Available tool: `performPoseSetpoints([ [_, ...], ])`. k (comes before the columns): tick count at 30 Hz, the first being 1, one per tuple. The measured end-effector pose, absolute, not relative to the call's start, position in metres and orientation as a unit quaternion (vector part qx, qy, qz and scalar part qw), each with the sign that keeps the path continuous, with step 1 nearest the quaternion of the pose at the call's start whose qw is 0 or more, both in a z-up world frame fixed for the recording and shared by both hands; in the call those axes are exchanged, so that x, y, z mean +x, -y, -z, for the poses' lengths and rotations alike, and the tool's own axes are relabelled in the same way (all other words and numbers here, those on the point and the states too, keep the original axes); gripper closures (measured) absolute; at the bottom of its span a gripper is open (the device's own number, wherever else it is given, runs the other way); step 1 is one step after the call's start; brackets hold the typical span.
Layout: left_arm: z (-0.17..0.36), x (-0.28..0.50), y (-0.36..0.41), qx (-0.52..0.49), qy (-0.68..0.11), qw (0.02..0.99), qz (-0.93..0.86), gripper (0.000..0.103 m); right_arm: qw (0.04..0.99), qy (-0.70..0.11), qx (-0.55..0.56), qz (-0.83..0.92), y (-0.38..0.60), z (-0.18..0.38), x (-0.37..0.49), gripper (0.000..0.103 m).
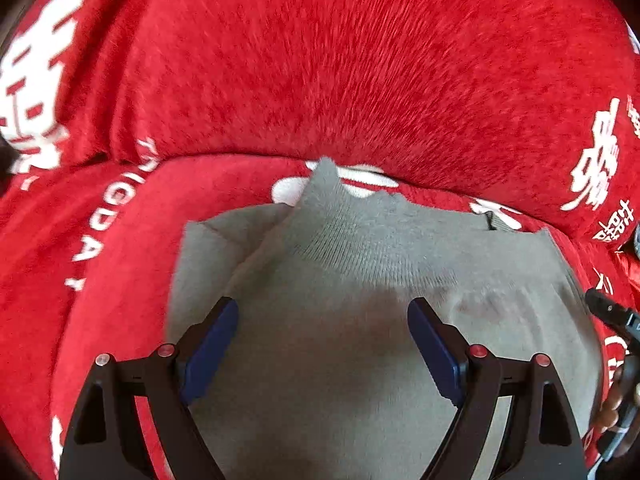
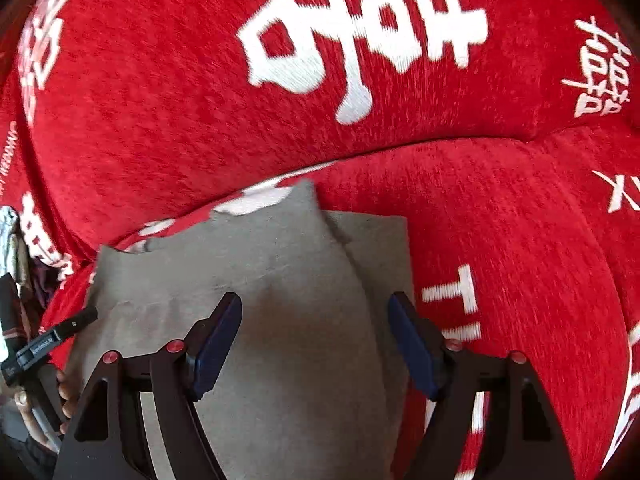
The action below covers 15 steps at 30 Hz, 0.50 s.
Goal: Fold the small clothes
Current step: 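Withdraw both grippers and move the left gripper to the sweater's side edge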
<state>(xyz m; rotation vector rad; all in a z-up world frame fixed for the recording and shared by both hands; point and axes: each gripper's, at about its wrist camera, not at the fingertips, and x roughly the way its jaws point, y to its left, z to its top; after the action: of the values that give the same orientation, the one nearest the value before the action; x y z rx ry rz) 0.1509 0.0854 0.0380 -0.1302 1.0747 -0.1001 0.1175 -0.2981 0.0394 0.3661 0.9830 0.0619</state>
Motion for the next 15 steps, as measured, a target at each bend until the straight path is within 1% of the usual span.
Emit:
performPoseSetpoints([
  [4,-0.051,0.115,-0.093,-0.080,-0.489,0.868,0.039,0.016,0.887,-0.442,0.128,-0.038,0.264,-0.057,0.086,0.025],
  [9,-0.046,0.081,-0.080,-0.060,-0.492,0.868,0.042,0.016,0.887,-0.456,0.057,-0.044,0.224,-0.049,0.061,0.025],
  [11,-0.034,0.070,-0.082,-0.048,-0.502,0.863,0.033,0.016,0.879,-0.473,0.050,-0.036,0.225,-0.038,0.052,0.025],
  [12,-0.032,0.064,-0.083,-0.042,-0.501,0.864,0.029,0.016,0.882,-0.468,0.049,-0.034,0.229,-0.039,0.044,0.025],
  [15,-0.034,0.041,-0.090,-0.041,-0.499,0.865,0.034,0.016,0.876,-0.476,0.067,-0.034,0.243,-0.035,0.026,0.023],
])
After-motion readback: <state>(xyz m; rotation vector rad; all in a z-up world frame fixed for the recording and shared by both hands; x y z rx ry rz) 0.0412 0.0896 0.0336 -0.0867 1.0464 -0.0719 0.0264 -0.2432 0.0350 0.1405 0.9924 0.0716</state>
